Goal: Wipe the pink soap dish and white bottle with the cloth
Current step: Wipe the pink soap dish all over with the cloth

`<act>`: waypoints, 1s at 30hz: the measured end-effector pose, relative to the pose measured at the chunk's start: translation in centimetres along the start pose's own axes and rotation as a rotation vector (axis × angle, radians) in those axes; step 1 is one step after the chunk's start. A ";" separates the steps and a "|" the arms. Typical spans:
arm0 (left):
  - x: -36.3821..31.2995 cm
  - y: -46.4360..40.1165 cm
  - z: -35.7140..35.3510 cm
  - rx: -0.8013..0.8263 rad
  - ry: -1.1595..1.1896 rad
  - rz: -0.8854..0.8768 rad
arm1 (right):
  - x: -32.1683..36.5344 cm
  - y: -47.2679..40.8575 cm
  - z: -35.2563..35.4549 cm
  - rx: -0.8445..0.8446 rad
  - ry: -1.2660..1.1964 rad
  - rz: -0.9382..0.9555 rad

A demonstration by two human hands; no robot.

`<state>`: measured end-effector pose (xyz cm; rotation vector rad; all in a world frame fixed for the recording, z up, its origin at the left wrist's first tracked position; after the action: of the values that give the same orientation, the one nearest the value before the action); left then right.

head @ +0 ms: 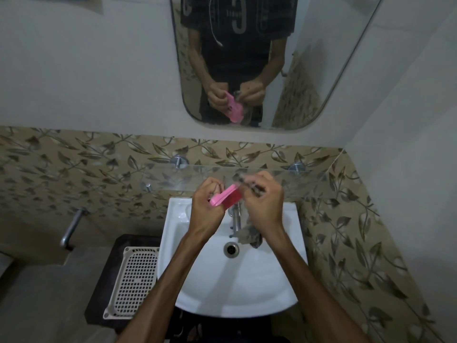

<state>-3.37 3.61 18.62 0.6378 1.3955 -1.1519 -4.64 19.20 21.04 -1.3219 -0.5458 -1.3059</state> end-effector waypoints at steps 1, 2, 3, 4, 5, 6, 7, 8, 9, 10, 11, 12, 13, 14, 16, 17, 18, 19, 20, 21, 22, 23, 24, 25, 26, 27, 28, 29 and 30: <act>0.0 0.0 0.1 -0.005 0.015 -0.006 | 1.0 1.2 -0.9 0.067 0.004 0.094; -0.2 -0.1 0.1 -0.004 0.027 -0.019 | 1.6 2.3 -1.5 0.123 -0.006 0.164; -0.3 -0.1 0.1 0.001 0.037 -0.023 | 1.6 2.4 -1.6 0.127 -0.022 0.167; -0.4 -0.1 0.1 0.006 0.039 -0.016 | 0.8 1.5 -1.2 0.084 -0.050 0.092; -0.4 -0.1 0.1 0.010 0.031 -0.010 | -0.5 0.2 -0.5 0.014 -0.074 -0.016; -0.4 0.0 0.4 0.005 0.009 -0.013 | -1.6 -1.0 0.1 -0.040 -0.091 -0.121; -0.5 0.0 0.6 -0.012 -0.012 -0.026 | -2.5 -1.8 0.5 -0.065 -0.100 -0.203; -0.6 0.0 1.0 -0.031 -0.026 -0.043 | -3.3 -2.2 0.5 -0.051 -0.146 -0.287; -0.8 -0.2 1.2 -0.041 -0.025 -0.063 | -4.0 -2.3 0.1 0.000 -0.242 -0.395; -1.1 -0.3 1.4 -0.041 -0.021 -0.078 | -4.5 -1.9 -0.8 0.081 -0.397 -0.544; -1.2 -0.4 1.5 -0.040 -0.012 -0.092 | -4.8 -1.3 -1.6 0.163 -0.542 -0.691; -1.3 -0.3 1.5 -0.038 -0.007 -0.097 | -5.0 -1.0 -2.1 0.229 -0.643 -0.800; -1.2 -0.3 1.5 -0.029 -0.005 -0.100 | -5.1 -0.9 -2.3 0.276 -0.684 -0.855; -1.2 -0.1 1.5 -0.012 -0.007 -0.101 | -5.1 -1.0 -2.3 0.304 -0.705 -0.875; -1.2 0.1 1.3 0.035 -0.033 -0.124 | -4.6 -0.9 -2.3 0.341 -0.716 -0.843; -1.3 0.1 1.1 0.068 -0.057 -0.138 | -4.2 -0.8 -2.3 0.355 -0.692 -0.795; -1.4 0.0 1.0 0.099 -0.095 -0.137 | -3.8 -0.9 -2.1 0.365 -0.631 -0.711; -1.5 -0.3 0.8 0.117 -0.142 -0.127 | -3.3 -1.2 -1.7 0.365 -0.536 -0.589; -1.6 -0.7 0.7 0.120 -0.178 -0.120 | -2.4 -1.4 -1.5 0.367 -0.443 -0.440; -1.7 -0.9 0.7 0.113 -0.186 -0.121 | -1.3 -1.5 -1.3 0.379 -0.365 -0.286; -1.8 -1.1 0.6 0.102 -0.171 -0.123 | -0.2 -1.2 -1.4 0.392 -0.306 -0.150; -2.0 -1.2 0.5 0.092 -0.150 -0.129 | 0.8 -0.7 -1.5 0.396 -0.251 -0.039; -2.1 -1.2 0.4 0.086 -0.133 -0.140 | 1.6 -0.2 -1.5 0.382 -0.191 0.049; -2.1 -1.2 0.3 0.080 -0.121 -0.160 | 2.0 0.0 -1.4 0.342 -0.124 0.110; -2.2 -1.1 0.2 0.069 -0.117 -0.189 | 2.1 -0.1 -1.0 0.282 -0.061 0.135; -2.3 -1.1 0.1 0.062 -0.127 -0.223 | 1.8 -0.6 -0.4 0.200 -0.008 0.110; -2.4 -1.1 -0.2 0.057 -0.139 -0.252 | 1.3 -1.1 0.4 0.121 0.014 0.042; -2.5 -1.0 -0.4 0.057 -0.143 -0.270 | 0.8 -1.3 0.9 0.072 0.007 -0.002; -2.5 -0.9 -0.6 0.062 -0.141 -0.285 | 0.9 -0.9 1.1 0.060 -0.024 -0.001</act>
<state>-3.92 4.44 21.20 0.3992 1.3625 -1.4425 -4.80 20.08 22.49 -1.2894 -0.5984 -1.2664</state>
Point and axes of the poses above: each hand's wrist, its own y-axis away from the middle knuckle, its own z-axis out of the back of the hand, x = y × z, the point moved 7 cm from there along -y, towards the middle knuckle, and after that the axes turned 11 degrees about -x, right-handed, at the moved point
